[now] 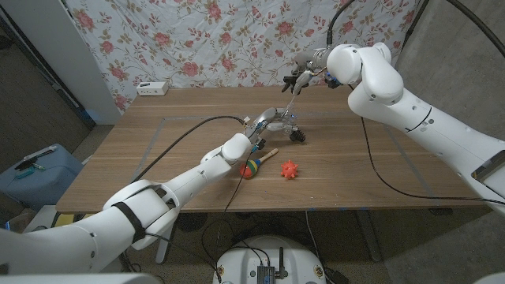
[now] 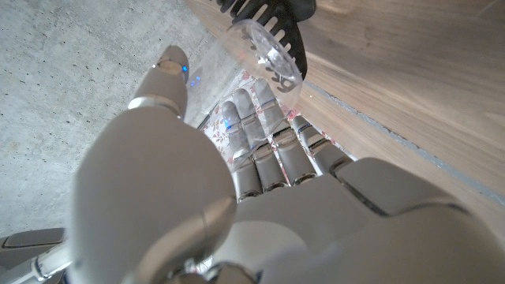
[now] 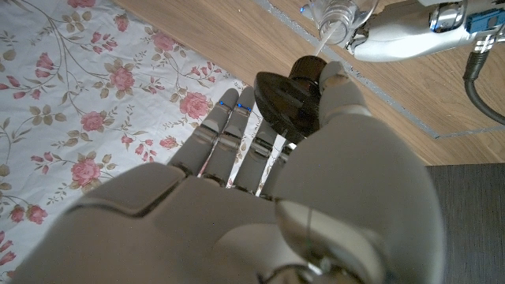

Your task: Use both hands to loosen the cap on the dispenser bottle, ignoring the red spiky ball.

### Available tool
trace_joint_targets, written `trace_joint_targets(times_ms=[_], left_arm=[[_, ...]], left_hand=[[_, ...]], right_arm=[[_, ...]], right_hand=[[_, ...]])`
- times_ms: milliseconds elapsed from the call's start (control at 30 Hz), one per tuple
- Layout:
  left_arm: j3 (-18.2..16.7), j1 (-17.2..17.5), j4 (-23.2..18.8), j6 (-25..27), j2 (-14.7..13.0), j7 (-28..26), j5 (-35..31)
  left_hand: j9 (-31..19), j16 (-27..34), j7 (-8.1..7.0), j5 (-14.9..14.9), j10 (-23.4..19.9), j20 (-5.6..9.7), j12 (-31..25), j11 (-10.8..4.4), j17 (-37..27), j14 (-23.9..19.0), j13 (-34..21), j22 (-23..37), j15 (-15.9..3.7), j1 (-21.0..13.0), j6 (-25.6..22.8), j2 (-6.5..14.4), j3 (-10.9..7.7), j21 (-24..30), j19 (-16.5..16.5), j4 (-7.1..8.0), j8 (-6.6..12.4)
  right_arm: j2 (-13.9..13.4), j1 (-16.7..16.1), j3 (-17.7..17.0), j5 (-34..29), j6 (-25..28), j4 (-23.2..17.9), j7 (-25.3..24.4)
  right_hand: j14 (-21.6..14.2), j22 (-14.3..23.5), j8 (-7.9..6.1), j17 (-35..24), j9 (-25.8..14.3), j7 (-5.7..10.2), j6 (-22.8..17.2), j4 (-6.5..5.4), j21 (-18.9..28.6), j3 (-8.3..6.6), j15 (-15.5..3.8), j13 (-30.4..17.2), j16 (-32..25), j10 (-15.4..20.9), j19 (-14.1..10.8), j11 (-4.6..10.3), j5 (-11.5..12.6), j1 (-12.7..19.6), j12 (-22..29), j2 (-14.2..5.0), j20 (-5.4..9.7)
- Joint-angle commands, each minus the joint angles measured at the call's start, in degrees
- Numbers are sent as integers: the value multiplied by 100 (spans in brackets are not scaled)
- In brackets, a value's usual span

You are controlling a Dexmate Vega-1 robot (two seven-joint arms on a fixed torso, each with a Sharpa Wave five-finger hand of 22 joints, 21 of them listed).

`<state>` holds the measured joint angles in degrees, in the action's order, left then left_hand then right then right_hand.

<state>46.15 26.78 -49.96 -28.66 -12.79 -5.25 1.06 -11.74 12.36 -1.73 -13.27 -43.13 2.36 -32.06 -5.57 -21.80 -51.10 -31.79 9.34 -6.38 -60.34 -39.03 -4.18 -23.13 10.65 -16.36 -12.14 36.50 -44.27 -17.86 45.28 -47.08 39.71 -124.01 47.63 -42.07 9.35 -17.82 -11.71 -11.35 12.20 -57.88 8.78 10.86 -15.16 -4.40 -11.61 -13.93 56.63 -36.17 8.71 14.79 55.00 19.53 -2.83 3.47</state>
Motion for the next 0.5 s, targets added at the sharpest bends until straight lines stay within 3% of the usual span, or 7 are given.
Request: trace_joint_targets(times_ms=[33,500], left_arm=[[-45,204,-451,269,-223,-116,-99],[-81,429,-919,514,-478,-312,-295]], left_hand=[[-7,27,-11,35,-213,308,-31,-197,-17,-58,-24,13,-280,700,-444,1168,-371,-13,29,323,25],[-8,31,-12,40,-221,313,-30,-205,-25,-48,-17,13,-279,698,-443,1165,-369,-12,30,318,18]], right_arm=[[-67,-97,-154,-47,11,-171,41],[-97,-136,-264,-23,2,-366,170]], right_hand=[[-44,8,-14,-16,-21,13,-68,-32,-17,-5,-867,-28,27,367,-41,296,-1,30,5,-77,-2],[-73,8,-4,-19,-21,8,-95,-21,-22,5,-879,-28,42,395,-39,298,-10,63,-15,-84,-2]])
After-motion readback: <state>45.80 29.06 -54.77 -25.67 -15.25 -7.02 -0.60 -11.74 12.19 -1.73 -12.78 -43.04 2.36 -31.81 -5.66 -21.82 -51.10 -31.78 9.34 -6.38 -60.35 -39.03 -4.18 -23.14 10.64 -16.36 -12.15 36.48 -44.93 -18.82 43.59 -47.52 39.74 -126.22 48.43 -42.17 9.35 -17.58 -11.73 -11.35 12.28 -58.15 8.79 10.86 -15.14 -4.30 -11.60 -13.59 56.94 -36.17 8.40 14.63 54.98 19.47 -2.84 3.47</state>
